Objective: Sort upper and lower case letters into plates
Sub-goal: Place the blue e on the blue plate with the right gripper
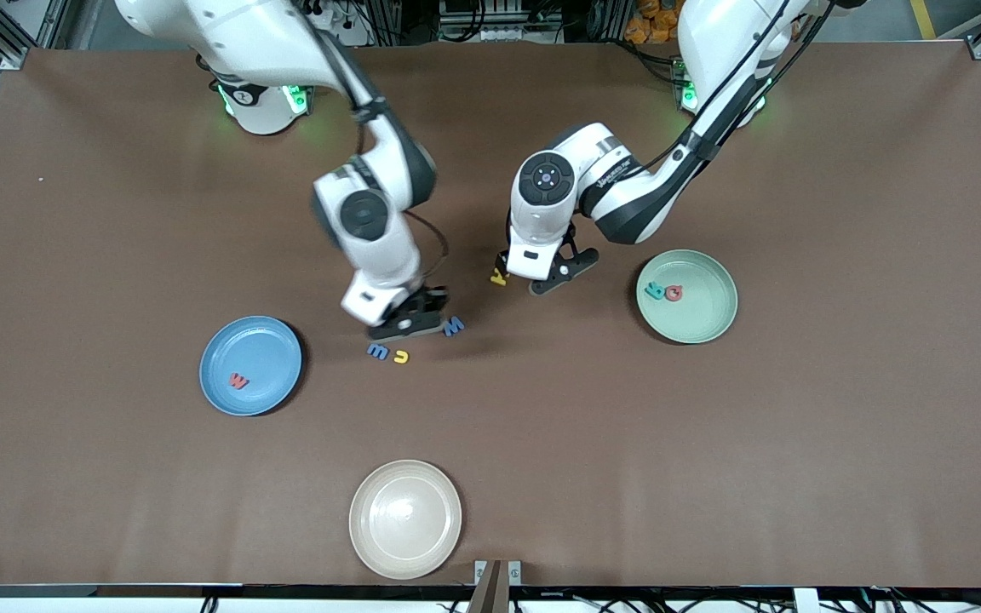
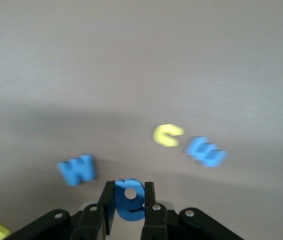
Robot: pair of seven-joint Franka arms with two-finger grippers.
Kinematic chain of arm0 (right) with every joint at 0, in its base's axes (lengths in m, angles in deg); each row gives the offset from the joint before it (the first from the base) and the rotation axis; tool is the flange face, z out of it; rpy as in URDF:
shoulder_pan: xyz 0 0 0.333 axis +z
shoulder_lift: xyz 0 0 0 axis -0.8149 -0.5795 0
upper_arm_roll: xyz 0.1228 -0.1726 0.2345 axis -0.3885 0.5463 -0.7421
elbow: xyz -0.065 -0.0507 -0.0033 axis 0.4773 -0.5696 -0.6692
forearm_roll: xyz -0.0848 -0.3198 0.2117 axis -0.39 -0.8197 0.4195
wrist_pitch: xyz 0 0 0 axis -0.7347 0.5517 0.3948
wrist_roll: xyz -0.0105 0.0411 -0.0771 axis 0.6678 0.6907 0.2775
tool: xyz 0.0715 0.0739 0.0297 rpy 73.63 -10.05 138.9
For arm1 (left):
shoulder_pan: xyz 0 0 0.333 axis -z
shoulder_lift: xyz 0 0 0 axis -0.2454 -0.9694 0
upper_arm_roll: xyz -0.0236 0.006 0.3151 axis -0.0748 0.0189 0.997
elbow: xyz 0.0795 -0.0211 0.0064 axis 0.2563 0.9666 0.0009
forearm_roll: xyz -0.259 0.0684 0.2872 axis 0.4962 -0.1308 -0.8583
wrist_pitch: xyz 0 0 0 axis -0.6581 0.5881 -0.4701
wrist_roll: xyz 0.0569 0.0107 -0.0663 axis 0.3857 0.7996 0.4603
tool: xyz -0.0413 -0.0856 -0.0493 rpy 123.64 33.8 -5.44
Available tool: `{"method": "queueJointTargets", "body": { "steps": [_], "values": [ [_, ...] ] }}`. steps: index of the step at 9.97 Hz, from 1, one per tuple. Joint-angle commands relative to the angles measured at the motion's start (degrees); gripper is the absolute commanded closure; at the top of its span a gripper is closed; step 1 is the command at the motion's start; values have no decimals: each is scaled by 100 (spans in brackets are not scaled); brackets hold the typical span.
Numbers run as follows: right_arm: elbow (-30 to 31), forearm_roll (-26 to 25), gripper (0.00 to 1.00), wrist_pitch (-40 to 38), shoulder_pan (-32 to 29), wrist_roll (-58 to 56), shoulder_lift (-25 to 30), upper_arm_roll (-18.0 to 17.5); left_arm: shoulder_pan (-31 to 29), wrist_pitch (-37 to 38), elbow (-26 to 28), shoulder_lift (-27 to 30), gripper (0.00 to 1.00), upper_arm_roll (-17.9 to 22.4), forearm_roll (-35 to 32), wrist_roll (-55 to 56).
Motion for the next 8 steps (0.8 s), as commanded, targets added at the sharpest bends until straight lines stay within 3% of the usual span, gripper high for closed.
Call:
{"method": "queueJointTargets", "body": {
  "steps": [1,5,6,7,8],
  "values": [
    [146,-9,100,-496,-899,-1085,314,-98,281,-558,-106,-332,0,106,27,1603],
    [146,-80,100,-542,-1964,-3134,139,-98,580,-1349,-115,-807,0,308,-666,3208],
    [146,-97,73,-507,-2079,-3565,112,-89,711,-1438,-115,-877,0,431,-807,3376],
    [120,-97,5,-437,-2089,-3813,112,-89,860,-1465,-123,-895,0,588,-817,3543],
    [68,-106,0,-427,-2045,-3833,94,-98,1036,-1553,-123,-939,0,755,-826,3606]
  ]
}}
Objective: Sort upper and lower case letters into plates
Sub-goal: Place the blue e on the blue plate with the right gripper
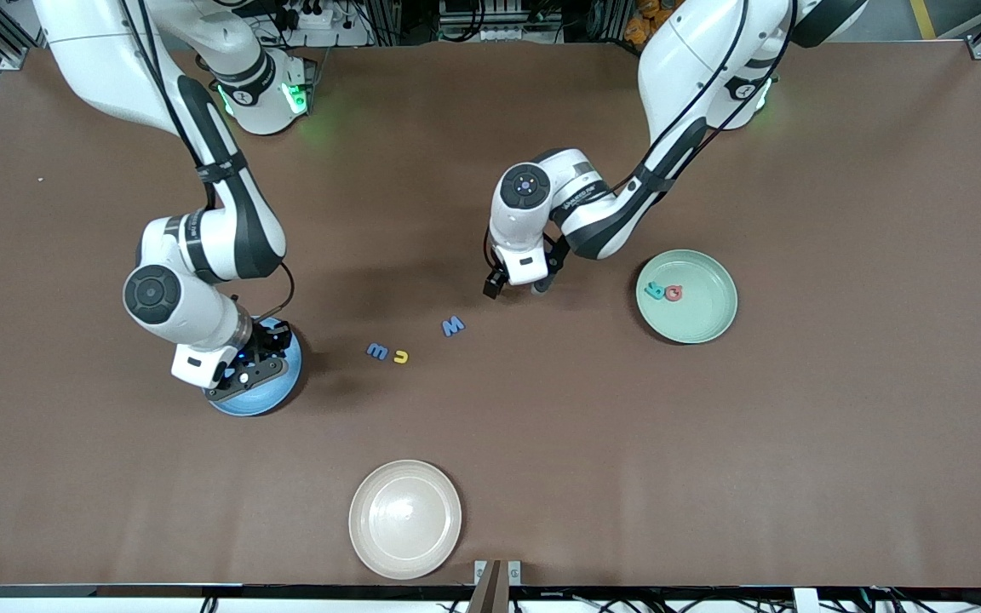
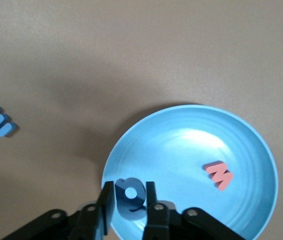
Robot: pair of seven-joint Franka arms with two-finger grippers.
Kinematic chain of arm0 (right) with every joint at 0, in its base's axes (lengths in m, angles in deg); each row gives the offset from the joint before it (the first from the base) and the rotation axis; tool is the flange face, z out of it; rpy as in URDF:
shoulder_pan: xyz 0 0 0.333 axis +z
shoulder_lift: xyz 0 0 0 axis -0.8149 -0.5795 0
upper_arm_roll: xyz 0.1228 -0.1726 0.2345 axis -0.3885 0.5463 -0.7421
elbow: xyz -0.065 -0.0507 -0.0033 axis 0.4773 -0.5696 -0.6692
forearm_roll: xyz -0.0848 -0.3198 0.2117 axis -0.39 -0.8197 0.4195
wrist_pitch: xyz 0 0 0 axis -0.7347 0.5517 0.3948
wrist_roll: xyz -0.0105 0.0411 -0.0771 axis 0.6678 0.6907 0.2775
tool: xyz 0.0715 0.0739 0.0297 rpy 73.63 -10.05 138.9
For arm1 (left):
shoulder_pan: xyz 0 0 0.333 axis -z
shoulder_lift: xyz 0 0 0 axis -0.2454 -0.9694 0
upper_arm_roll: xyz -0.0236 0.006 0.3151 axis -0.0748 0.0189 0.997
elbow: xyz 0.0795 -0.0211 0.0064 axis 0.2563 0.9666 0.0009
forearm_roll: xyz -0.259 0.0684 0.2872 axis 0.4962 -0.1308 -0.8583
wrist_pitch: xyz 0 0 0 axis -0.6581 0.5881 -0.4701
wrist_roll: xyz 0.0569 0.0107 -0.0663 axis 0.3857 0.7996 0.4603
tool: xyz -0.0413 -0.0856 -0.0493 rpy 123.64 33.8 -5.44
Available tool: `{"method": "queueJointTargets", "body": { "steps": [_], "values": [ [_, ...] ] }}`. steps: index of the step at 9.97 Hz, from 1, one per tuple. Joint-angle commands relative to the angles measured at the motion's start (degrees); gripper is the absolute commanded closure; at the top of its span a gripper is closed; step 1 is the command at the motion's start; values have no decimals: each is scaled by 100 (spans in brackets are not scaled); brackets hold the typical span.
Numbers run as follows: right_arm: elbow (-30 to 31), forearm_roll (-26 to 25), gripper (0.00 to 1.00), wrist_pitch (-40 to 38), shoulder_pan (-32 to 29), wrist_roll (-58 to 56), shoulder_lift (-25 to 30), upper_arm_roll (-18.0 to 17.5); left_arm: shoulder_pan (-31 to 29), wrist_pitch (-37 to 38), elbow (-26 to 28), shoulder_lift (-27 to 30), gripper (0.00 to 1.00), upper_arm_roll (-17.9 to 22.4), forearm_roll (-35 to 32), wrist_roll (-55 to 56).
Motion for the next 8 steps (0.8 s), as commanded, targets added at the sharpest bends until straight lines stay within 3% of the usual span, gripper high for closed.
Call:
{"method": "queueJointTargets", "body": {
  "steps": [1,3,5,8],
  "values": [
    [-163,-111,0,41,45,-148,-54,-123,452,-160,-122,-80,0,387,-171,320],
    [-401,-461,0,49,72,-751,-204,-298,471,-186,-157,-151,3,415,-162,329],
    [-568,-507,0,224,237,-921,-379,-553,480,-187,-210,-221,22,415,-171,329],
    [-1015,-577,0,673,703,-913,-967,-650,480,-239,-263,-291,35,415,-171,320]
  ]
}}
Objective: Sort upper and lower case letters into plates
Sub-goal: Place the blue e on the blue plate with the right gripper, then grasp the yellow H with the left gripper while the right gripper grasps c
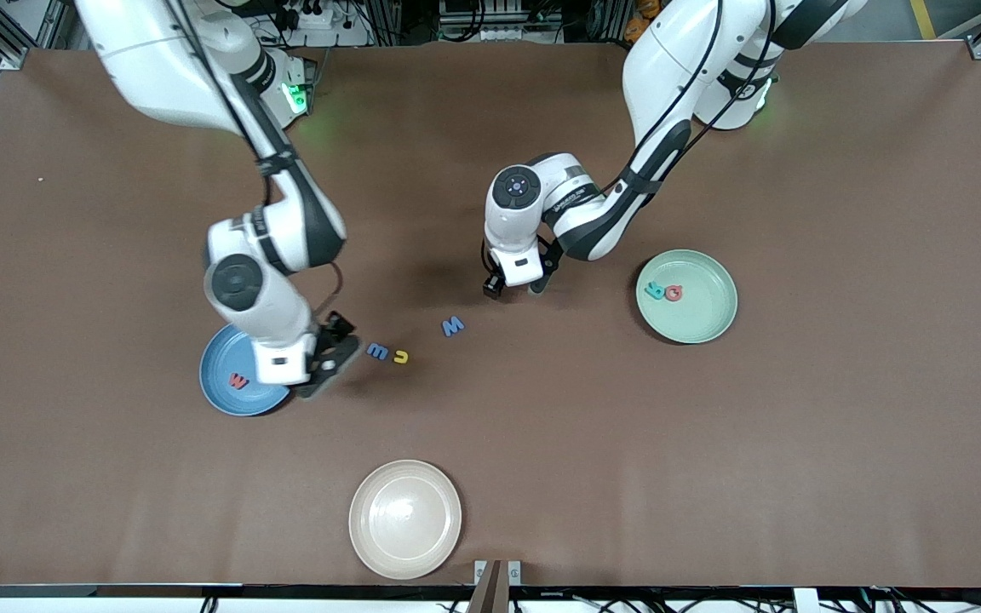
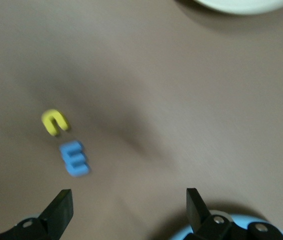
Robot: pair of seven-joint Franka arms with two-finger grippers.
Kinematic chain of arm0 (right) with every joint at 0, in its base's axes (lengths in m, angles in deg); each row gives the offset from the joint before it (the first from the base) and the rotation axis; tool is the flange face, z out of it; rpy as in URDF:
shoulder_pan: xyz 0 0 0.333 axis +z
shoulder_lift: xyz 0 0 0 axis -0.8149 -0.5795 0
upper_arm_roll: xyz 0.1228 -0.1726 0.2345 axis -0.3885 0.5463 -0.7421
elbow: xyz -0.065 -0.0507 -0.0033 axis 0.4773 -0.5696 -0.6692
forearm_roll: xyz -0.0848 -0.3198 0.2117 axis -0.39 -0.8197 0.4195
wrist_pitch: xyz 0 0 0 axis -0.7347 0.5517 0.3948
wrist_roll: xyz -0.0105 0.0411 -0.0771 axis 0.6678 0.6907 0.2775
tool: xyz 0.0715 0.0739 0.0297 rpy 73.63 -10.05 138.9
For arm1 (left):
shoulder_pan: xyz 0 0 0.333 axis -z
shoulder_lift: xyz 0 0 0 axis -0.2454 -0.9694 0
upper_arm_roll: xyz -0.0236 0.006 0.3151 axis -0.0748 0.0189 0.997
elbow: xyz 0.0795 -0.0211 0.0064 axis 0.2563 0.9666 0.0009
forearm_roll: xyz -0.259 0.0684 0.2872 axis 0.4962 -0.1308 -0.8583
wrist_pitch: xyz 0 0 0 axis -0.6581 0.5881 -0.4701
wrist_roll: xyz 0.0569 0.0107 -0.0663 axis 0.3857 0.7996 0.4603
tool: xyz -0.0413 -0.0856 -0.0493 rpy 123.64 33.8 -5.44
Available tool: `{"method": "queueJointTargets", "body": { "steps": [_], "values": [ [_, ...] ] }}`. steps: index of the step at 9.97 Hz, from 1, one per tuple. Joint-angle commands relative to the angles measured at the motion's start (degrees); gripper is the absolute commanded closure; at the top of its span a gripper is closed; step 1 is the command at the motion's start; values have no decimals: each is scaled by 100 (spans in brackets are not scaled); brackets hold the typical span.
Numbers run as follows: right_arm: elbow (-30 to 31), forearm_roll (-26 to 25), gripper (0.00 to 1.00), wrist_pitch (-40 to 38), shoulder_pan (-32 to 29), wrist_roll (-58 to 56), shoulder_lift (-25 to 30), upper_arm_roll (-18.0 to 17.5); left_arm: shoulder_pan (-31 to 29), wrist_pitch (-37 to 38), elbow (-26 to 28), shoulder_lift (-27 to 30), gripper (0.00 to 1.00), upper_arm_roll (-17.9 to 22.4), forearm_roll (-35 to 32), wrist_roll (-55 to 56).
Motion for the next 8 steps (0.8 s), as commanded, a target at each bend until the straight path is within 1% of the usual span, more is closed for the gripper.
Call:
{"method": "queueJointTargets", "body": {
  "steps": [1,2,3,5,6,7,8],
  "values": [
    [-595,-114,0,162,298,-56,-590,-27,70,-85,-146,-192,35,55,-170,215],
    [-719,-148,0,172,457,-99,-731,-27,70,-85,-146,-192,43,55,-170,206],
    [-729,-236,0,172,502,-300,-741,-27,70,-85,-146,-201,56,55,-170,215],
    [-685,-237,0,163,537,-854,-767,-27,52,-85,-154,-192,72,55,-170,206],
    [-667,-237,0,163,581,-864,-811,-27,18,-77,-154,-175,78,55,-170,163],
    [-650,-237,0,172,590,-864,-838,-27,-70,-77,-154,-148,81,55,-196,119],
    [-632,-237,0,181,590,-856,-890,-27,-106,-51,-146,-122,81,55,-196,-3]
  ]
}}
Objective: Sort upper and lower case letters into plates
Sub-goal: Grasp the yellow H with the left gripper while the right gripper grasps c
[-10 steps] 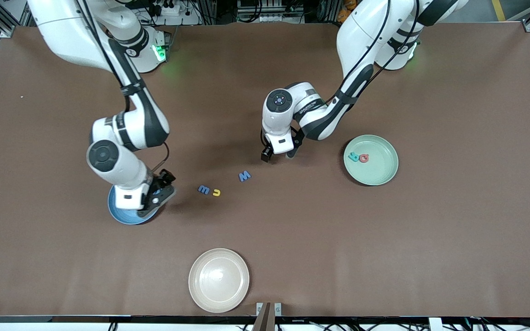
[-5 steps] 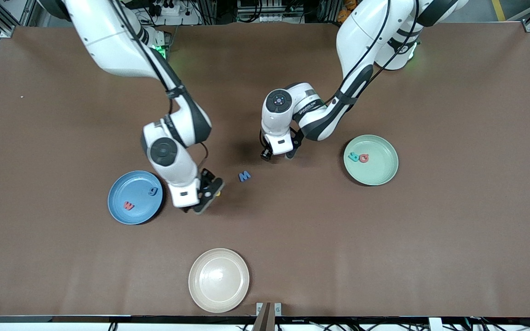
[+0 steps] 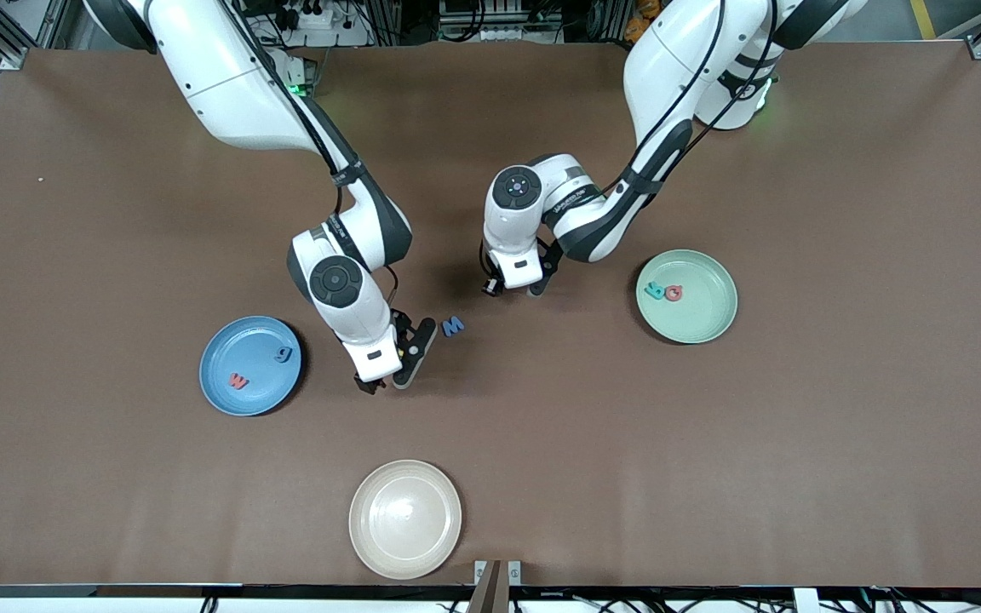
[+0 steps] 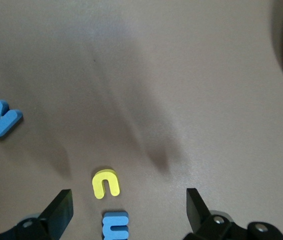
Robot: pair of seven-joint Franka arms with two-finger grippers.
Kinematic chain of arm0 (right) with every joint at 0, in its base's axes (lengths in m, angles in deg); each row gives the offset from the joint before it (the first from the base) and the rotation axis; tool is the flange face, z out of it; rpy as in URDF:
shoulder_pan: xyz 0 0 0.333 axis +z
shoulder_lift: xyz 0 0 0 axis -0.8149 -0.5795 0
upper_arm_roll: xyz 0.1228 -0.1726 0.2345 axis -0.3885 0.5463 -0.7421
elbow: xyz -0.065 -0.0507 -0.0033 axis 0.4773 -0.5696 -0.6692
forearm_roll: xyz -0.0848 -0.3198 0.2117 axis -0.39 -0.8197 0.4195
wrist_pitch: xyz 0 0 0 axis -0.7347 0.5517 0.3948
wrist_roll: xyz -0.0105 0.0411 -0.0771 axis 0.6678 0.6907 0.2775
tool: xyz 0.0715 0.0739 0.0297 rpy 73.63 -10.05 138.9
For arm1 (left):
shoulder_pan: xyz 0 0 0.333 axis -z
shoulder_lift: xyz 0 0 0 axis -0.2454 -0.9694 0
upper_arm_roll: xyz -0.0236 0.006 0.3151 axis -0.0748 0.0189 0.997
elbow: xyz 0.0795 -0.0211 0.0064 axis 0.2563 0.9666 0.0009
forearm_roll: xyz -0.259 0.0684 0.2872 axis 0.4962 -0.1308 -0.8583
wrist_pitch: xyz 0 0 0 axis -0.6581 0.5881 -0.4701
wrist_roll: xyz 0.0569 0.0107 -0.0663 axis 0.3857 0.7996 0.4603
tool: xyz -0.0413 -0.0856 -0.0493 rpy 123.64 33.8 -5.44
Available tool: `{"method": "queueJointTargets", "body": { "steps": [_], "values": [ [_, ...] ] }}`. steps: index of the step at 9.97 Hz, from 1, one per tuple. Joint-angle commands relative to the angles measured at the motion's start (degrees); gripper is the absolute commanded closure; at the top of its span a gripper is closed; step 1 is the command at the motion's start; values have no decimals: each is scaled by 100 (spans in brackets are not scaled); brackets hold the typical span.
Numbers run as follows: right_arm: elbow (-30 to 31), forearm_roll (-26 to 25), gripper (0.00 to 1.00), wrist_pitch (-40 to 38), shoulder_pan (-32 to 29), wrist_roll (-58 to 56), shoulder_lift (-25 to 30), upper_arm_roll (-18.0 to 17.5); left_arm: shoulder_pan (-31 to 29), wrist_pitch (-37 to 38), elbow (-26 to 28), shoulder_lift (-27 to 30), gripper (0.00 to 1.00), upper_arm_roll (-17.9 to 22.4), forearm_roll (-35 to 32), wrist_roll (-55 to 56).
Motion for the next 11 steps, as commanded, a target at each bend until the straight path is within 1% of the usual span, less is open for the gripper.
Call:
{"method": "queueJointTargets", "body": {
  "steps": [1,3,5,6,7,8,9,10,11],
  "values": [
    [16,-71,0,122,65,-2,-178,-15,-234,54,-41,-71,81,43,-197,-309],
    [87,-45,0,237,66,8,-231,-15,-446,588,-23,26,81,25,-197,-1247],
    [87,-27,0,237,66,8,-231,-15,-744,1404,21,350,81,-45,-110,-2153],
    [87,-27,0,229,66,8,-240,-15,-850,1756,99,430,81,-141,-48,-2523],
    [78,-27,0,220,66,16,-231,-15,-1016,1864,413,639,81,-176,-56,-2901],
    [78,-18,0,202,66,16,-231,-15,-1297,1891,964,1077,80,-246,-47,-3540],
    [78,-9,0,220,57,16,-231,-15,-1734,1918,1666,1690,80,-369,-47,-4234],
    [78,-9,0,228,66,16,-231,-15,-2261,1927,2221,2149,80,-622,-47,-5024],
    [78,-9,0,229,57,16,-231,-15,-2727,1918,2479,2353,79,-808,-47,-5519]
  ]
}}
